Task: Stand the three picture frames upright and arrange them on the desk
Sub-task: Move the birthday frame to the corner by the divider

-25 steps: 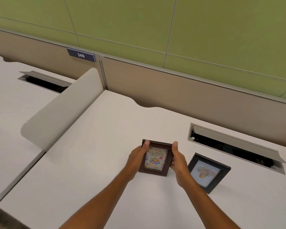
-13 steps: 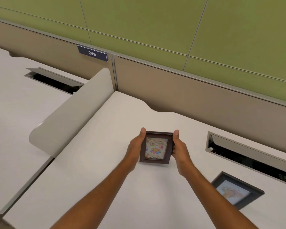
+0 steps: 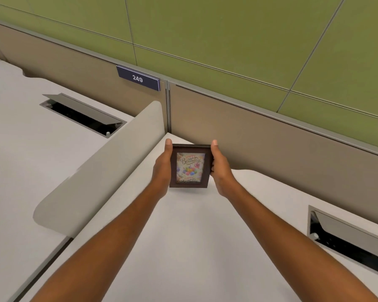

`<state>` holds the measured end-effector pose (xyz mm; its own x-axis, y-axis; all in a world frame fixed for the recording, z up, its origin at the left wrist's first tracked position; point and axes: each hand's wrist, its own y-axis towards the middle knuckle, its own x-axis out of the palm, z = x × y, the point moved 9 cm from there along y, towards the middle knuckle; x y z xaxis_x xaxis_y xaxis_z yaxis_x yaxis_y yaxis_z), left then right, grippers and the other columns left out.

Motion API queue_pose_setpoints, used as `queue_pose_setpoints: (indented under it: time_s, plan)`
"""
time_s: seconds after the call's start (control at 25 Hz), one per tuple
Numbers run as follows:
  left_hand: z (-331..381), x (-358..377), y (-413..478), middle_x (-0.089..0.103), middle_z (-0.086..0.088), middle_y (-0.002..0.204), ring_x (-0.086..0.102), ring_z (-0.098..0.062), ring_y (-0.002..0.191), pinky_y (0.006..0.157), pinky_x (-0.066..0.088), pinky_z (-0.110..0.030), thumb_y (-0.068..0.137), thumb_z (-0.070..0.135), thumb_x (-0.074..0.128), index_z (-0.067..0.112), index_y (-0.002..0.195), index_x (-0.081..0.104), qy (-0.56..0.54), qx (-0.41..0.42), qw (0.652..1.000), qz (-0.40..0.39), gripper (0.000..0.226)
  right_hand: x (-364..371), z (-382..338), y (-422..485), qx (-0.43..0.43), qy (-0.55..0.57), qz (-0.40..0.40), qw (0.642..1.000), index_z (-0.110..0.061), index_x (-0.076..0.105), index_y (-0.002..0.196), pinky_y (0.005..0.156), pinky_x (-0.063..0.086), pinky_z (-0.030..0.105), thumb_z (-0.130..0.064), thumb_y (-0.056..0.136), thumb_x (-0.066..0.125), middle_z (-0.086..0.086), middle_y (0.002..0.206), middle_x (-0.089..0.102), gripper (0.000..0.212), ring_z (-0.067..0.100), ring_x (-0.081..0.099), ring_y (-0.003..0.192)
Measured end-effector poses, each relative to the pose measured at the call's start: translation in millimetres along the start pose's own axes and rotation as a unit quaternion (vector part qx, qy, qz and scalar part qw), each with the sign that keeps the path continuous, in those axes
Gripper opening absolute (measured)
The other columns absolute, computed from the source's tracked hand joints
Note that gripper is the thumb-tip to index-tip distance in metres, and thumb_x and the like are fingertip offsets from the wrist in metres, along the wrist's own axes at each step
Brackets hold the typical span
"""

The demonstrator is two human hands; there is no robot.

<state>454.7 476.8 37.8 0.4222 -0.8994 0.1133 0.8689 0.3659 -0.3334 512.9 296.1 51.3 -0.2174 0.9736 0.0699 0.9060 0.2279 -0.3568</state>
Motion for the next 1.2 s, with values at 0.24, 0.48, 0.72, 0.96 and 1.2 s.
queue_pose_setpoints:
  time_s: [0.24, 0.48, 0.72, 0.96, 1.2]
  plan:
    - [28, -24, 79, 0.088, 0.005, 0.099, 0.085, -0.010, 0.085, 0.055, 0.062, -0.017, 0.095, 0.088, 0.040, 0.041, 0.096, 0.088, -0.011, 0.029, 0.999, 0.031, 0.067, 39, -13, 90, -0.003, -0.028, -0.034, 0.999, -0.033, 0.078, 0.106, 0.096, 0.058, 0.035, -0.076, 0.102, 0.039, -0.012, 0.094, 0.086, 0.058, 0.010, 0.080, 0.096]
    - [32, -35, 131, 0.086, 0.017, 0.090, 0.083, -0.001, 0.079, 0.051, 0.059, -0.014, 0.092, 0.092, 0.036, 0.057, 0.089, 0.084, -0.006, 0.030, 0.999, 0.027, 0.059, 58, -17, 144, 0.008, -0.026, -0.037, 0.999, -0.031, 0.077, 0.102, 0.099, 0.058, 0.039, -0.077, 0.102, 0.040, -0.014, 0.086, 0.085, 0.059, 0.012, 0.079, 0.095]
    - [28, -42, 161, 0.084, 0.022, 0.081, 0.081, 0.001, 0.072, 0.047, 0.058, -0.015, 0.097, 0.087, 0.034, 0.063, 0.078, 0.080, -0.019, 0.006, 0.999, 0.039, 0.055, 69, -14, 175, 0.020, -0.039, -0.034, 0.998, -0.032, 0.073, 0.101, 0.099, 0.055, 0.040, -0.078, 0.102, 0.036, -0.010, 0.093, 0.082, 0.059, 0.012, 0.076, 0.094]
    - [22, -48, 171, 0.084, 0.021, 0.079, 0.082, -0.001, 0.070, 0.057, 0.059, -0.022, 0.098, 0.085, 0.036, 0.043, 0.091, 0.081, 0.007, -0.009, 0.998, 0.055, 0.062, 71, -6, 186, 0.025, -0.058, -0.030, 0.998, -0.032, 0.072, 0.099, 0.092, 0.056, 0.038, -0.081, 0.101, 0.033, -0.008, 0.094, 0.081, 0.063, 0.014, 0.077, 0.093]
    - [17, -54, 172, 0.084, 0.021, 0.079, 0.082, -0.001, 0.070, 0.072, 0.054, -0.033, 0.096, 0.089, 0.030, 0.039, 0.102, 0.074, 0.018, -0.010, 0.999, 0.047, 0.067, 76, 0, 187, 0.030, -0.070, -0.033, 0.997, -0.033, 0.073, 0.098, 0.068, 0.054, 0.027, -0.081, 0.101, 0.030, -0.018, 0.073, 0.082, 0.064, 0.002, 0.080, 0.069]
